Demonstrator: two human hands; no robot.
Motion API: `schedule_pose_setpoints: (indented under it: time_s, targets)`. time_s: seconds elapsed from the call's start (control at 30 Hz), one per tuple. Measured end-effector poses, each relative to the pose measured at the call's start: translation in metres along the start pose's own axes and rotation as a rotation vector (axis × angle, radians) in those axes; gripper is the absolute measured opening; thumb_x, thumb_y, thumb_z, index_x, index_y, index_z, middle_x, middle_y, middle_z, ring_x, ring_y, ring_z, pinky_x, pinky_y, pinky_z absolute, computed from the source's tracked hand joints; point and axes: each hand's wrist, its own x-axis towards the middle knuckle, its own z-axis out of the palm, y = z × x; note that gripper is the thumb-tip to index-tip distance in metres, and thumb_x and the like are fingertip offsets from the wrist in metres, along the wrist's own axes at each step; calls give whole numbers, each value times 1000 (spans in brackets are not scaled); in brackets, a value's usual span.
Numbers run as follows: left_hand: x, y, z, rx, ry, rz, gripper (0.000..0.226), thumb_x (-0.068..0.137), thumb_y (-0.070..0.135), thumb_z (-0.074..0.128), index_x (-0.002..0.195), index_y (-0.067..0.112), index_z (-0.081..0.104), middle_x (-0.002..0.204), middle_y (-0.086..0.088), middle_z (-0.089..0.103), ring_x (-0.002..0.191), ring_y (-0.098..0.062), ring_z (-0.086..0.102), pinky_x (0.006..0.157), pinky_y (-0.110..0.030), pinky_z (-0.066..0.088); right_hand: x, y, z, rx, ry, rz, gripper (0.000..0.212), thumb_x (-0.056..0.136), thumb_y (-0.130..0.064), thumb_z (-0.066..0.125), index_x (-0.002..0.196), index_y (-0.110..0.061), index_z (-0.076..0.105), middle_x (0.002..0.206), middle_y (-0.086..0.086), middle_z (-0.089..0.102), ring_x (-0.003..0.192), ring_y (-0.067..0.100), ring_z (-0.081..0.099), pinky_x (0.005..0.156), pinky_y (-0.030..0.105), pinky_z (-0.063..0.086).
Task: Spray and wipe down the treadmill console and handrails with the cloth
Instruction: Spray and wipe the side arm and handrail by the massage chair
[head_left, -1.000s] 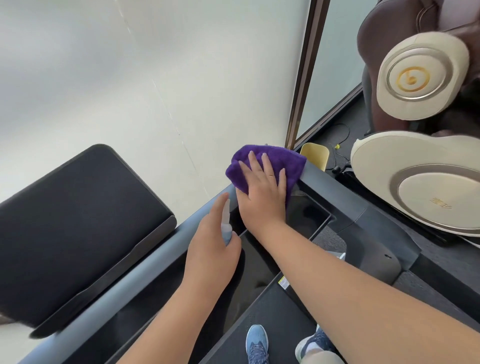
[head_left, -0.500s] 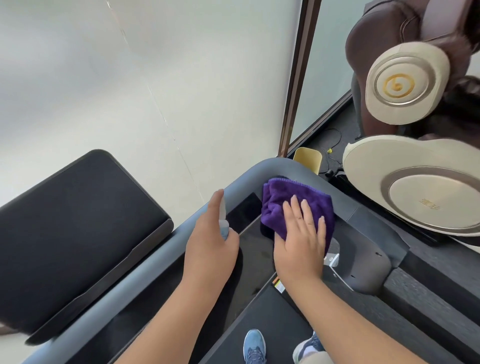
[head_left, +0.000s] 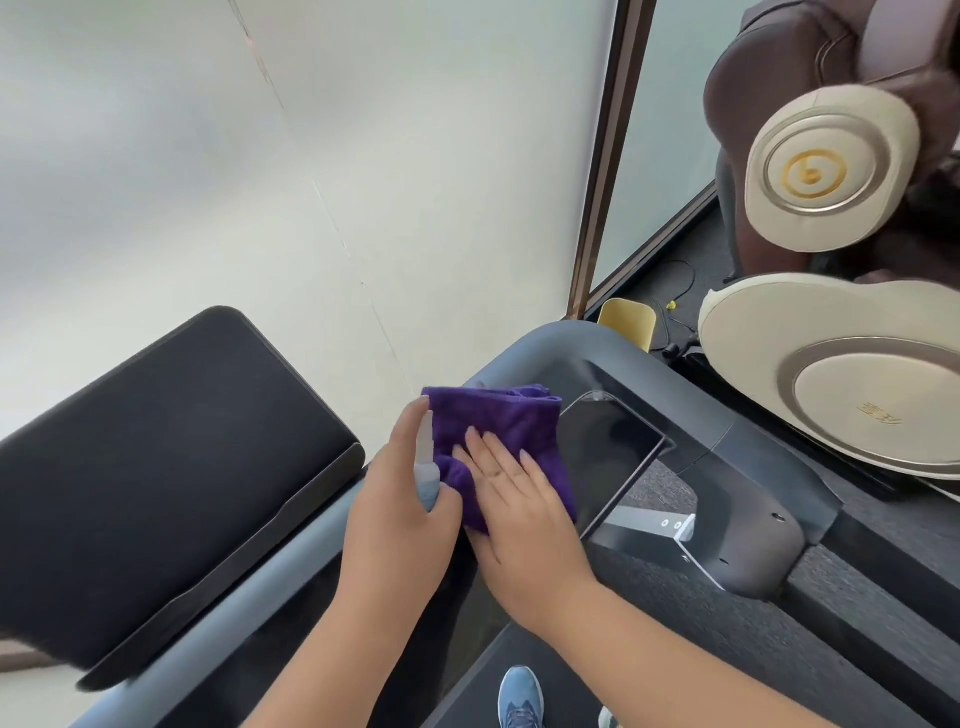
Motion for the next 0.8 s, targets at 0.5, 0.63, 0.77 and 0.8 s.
schedule_pose_setpoints:
  time_s: [0.5,0.63,0.77,0.8]
  targets:
    - [2,1,-13,-57,-5,18,82,92,10,54,145,67,26,112,7,61,83,-15,56,62,-24,54,93,12,-21,99,45,347,61,110,-40,30,165,-36,6,173,-10,-12,158,11,-18,123,44,-18]
    - [5,6,-24,-16,44,42,82,91,10,58,148,61,27,110,2,66,95,-18,63,75,-23,51,68,-14,-16,28,-63,87,63,107,-37,37,165,-33,13,174,-11,-3,159,10,-9,128,46,-10]
    - [5,13,-21,-22,16,61,82,90,7,56,147,59,30,106,4,64,82,-13,57,72,-25,51,-23,-13,-6,47,-133,-90,66,98,-36,44,162,-31,28,172,-11,17,158,10,14,127,42,8]
    - [3,18,-18,-19,13,72,81,90,7,56,148,58,31,104,6,63,78,-11,55,69,-22,48,-40,-10,-6,31,-144,-78,64,96,-37,44,159,-31,36,169,-11,27,157,10,22,126,42,12]
